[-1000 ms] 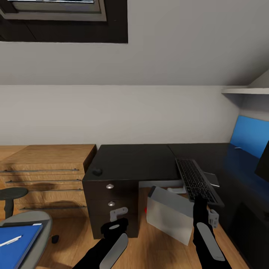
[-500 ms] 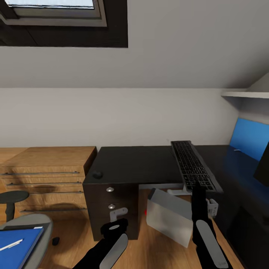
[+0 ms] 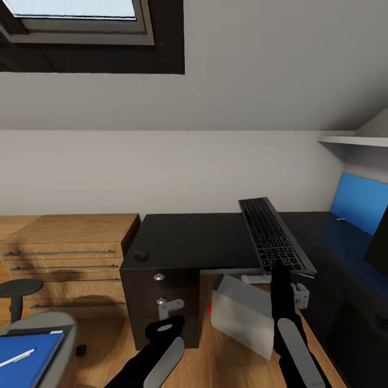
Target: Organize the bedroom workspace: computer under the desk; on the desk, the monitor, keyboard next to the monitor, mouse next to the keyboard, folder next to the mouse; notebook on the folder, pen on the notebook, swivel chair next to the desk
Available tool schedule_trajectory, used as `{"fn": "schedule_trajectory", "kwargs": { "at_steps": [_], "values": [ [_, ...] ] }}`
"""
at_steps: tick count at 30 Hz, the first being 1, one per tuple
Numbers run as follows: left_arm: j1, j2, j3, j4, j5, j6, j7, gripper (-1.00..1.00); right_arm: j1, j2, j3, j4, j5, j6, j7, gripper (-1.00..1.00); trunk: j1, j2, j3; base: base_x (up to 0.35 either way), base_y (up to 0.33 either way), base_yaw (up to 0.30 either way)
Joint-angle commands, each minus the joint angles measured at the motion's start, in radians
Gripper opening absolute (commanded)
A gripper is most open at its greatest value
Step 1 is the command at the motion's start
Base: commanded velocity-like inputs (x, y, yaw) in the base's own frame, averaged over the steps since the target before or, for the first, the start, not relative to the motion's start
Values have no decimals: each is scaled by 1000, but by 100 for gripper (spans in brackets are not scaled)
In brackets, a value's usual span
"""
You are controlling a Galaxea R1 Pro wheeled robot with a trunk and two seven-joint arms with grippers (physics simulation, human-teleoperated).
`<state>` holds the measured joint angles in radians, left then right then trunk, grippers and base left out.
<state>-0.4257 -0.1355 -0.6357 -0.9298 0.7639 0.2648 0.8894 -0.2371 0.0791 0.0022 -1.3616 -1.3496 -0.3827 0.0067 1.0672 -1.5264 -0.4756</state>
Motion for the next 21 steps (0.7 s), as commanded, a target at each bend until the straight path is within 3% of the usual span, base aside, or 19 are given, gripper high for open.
{"fn": "schedule_trajectory", "kwargs": {
  "at_steps": [1, 7, 21],
  "values": [
    [-1, 0, -2, -1, 3, 5, 6, 100, -1, 1, 1, -1, -7, -2, -2, -100, 0, -1, -1, 0, 0, 0],
    [-1, 1, -1, -1, 3, 5, 6, 100, -1, 1, 0, -1, -11, 1, -4, -100, 0, -1, -1, -27, 0, 0],
    [-1, 0, -2, -1, 3, 7, 6, 100, 0, -1, -1, 1, -14, 0, -9, -100, 0, -1, -1, -331, 0, 144]
  ]
}}
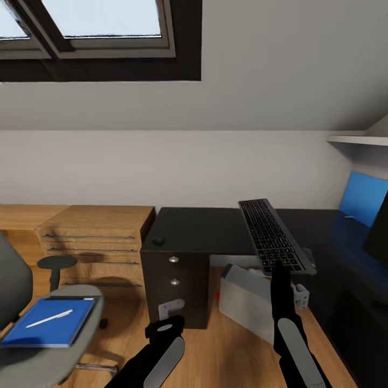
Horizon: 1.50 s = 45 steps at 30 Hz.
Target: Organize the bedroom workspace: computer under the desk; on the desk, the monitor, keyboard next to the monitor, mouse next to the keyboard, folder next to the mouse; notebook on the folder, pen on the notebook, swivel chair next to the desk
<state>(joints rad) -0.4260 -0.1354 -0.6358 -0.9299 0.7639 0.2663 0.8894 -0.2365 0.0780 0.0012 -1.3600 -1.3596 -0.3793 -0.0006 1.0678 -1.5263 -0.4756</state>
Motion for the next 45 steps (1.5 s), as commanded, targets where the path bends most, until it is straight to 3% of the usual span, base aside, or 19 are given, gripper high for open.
{"fn": "schedule_trajectory", "kwargs": {
  "at_steps": [1, 7, 27, 30, 32, 39, 45],
  "values": [
    [-1, 0, -2, -1, 3, 5, 6, 100, 0, 0, 0, -1, -4, -3, -2, -100, -1, -1, -1, -336, 0, 32],
    [0, -1, -5, -1, 3, 6, 6, 100, 0, 1, 0, -1, -4, -5, -1, -100, -1, -1, -2, -207, -6, 13],
    [-1, -2, -10, 33, 5, 7, 6, 100, 0, 0, 0, -1, -4, -3, -2, -100, -77, 139, 49, -8, 0, 43],
    [-1, -3, -11, 129, 3, 3, -4, 100, 0, -2, 0, -1, -4, -2, -2, -100, -89, 160, 58, 0, 0, 0],
    [-1, -1, -10, 211, 3, -20, -42, 100, 0, -2, 0, -1, -4, -1, -2, -100, -96, 174, 64, 0, 0, 0],
    [0, -1, -10, 571, -2, -258, -345, 100, 0, -4, -1, -4, -2, -1, -2, -100, -123, 223, 86, 0, 0, 0],
    [0, 2, -9, 721, -3, -339, -425, 100, 0, -4, -1, -4, 0, -2, -1, -100, -139, 251, 99, 0, 0, 0]
  ]
}}
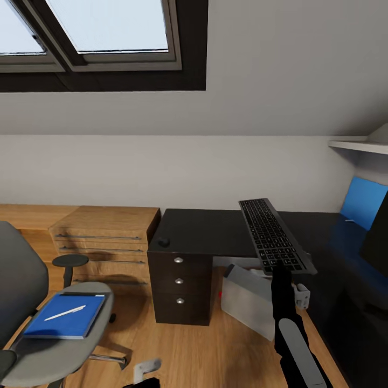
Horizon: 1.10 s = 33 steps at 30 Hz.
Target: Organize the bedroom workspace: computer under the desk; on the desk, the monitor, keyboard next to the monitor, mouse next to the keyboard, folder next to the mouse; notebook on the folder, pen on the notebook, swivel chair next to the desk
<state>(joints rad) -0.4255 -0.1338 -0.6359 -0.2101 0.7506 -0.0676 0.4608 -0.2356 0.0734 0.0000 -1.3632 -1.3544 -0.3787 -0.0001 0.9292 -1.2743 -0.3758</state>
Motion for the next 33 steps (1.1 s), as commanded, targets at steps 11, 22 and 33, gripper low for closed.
{"fn": "schedule_trajectory", "kwargs": {
  "at_steps": [11, 22, 33],
  "values": [
    [-2, 15, -4, 62, 17, -21, -11, 100, 0, -1, -1, 2, -1, -7, 3, -100, 0, -1, -1, 0, 0, 0],
    [-1, 23, -3, 113, 22, -72, -62, 100, 1, 3, 1, 16, -5, -9, 10, -100, 0, -1, -1, 0, 0, 0],
    [-1, 26, -1, 118, 23, -83, -66, 100, 0, 2, 0, 18, -8, -8, 9, -100, 0, -1, -1, 0, 0, 0]
  ]
}}
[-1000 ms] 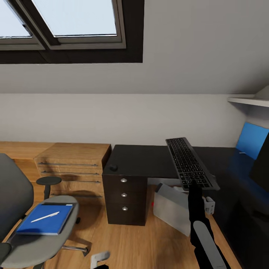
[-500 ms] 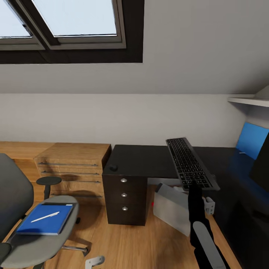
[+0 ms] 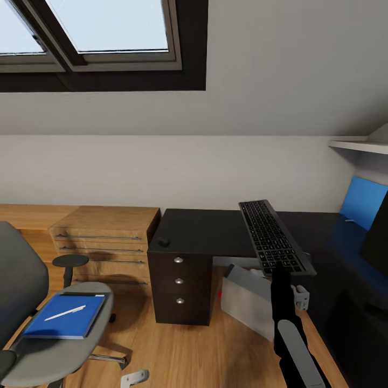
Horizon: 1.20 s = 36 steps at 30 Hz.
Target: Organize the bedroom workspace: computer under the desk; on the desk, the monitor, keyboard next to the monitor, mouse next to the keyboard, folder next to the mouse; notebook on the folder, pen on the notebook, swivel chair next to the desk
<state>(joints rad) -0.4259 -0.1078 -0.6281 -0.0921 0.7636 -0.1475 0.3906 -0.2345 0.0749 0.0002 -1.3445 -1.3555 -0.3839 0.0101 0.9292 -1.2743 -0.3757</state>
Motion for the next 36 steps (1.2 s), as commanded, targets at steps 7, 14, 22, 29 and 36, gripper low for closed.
{"fn": "schedule_trajectory", "kwargs": {
  "at_steps": [7, 14, 22, 29, 36],
  "values": [
    [-1, 0, -9, 0, 10, -3, 4, 100, 0, 0, 0, -1, -7, -3, -1, -100, 0, -1, -1, -4, 0, 0],
    [-1, 5, -8, 0, 10, -3, 4, 100, -1, 1, 1, 2, -7, -2, -1, -100, 0, -1, -1, -278, 0, 0],
    [-1, 9, -9, 0, 10, -3, 4, 100, -1, 2, 1, 5, -7, -1, -1, -100, 0, -1, -1, -336, 0, 0],
    [-1, 8, -10, 0, 10, -3, 4, 100, 0, 2, 1, 22, -7, -3, -1, -100, 0, -1, -1, -338, 0, 0],
    [-1, 9, -10, 0, 10, -3, 4, 100, 0, 3, 1, 40, -7, -1, -4, -100, 0, -1, -5, -338, -1, -79]
  ]
}}
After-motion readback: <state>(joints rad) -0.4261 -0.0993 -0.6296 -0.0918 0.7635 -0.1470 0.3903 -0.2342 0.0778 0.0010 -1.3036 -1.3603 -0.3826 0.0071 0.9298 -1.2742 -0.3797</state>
